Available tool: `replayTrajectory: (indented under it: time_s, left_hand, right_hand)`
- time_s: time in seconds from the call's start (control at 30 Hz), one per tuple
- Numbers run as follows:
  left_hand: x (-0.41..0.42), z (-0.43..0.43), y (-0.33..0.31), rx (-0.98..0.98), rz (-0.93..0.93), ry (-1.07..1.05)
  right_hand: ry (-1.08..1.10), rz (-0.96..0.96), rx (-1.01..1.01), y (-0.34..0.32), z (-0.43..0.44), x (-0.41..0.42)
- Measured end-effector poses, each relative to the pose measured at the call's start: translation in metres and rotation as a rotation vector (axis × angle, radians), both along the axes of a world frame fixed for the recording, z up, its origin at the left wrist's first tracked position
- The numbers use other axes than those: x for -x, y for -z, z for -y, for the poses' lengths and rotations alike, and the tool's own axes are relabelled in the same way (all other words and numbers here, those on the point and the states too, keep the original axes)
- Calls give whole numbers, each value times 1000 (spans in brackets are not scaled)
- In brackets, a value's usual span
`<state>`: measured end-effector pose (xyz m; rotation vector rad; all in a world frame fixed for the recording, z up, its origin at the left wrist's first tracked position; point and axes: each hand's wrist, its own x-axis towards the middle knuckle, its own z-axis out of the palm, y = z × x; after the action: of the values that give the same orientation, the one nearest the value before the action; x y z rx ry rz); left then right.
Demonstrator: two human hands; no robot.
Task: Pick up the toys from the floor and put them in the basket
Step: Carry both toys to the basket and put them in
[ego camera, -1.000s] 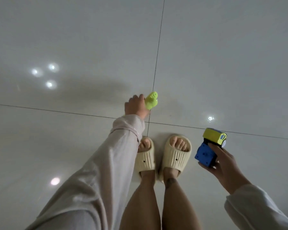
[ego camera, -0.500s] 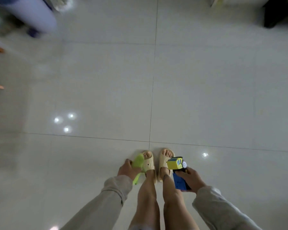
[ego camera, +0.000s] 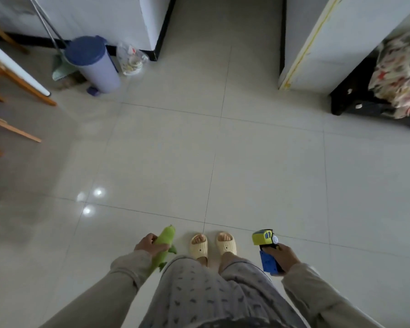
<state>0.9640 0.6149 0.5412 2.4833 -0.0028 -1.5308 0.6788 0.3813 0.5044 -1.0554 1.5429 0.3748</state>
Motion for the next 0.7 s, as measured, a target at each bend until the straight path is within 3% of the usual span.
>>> replayTrajectory:
  time_s: [0.33,0.5,0.7]
  left_hand:
    - [86,-37,-18,43,69,-457]
    - [138,-46,-16,82,108,-708]
    - [209,-78,-15,-11,65,-880]
  right_hand:
    - [-143,-60,-30,14,51,23]
    - [-377,-129,-12,20,95,-3]
    - [-823,-143,59,22,102,-76]
